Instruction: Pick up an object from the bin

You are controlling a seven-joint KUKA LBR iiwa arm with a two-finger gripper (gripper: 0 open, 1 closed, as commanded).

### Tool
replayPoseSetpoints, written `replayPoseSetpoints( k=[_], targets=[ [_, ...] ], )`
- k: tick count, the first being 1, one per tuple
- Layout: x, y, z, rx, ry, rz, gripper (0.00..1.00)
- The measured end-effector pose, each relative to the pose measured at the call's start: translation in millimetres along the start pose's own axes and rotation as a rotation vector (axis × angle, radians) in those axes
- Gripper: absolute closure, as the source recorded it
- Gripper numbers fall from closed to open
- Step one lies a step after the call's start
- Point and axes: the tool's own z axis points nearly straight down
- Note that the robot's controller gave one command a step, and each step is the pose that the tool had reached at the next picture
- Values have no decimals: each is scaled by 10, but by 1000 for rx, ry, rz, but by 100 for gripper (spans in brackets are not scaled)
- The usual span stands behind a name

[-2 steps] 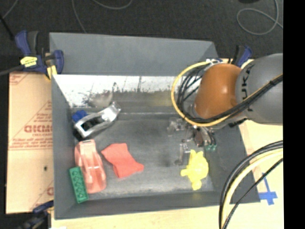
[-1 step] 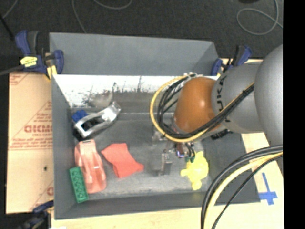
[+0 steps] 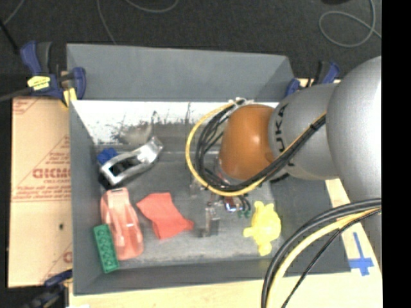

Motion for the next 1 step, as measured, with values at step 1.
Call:
replayPoseSetpoints(
  k=[1],
  targets=[
    [-22,251,10,1,-2,-124,0]
  ],
)
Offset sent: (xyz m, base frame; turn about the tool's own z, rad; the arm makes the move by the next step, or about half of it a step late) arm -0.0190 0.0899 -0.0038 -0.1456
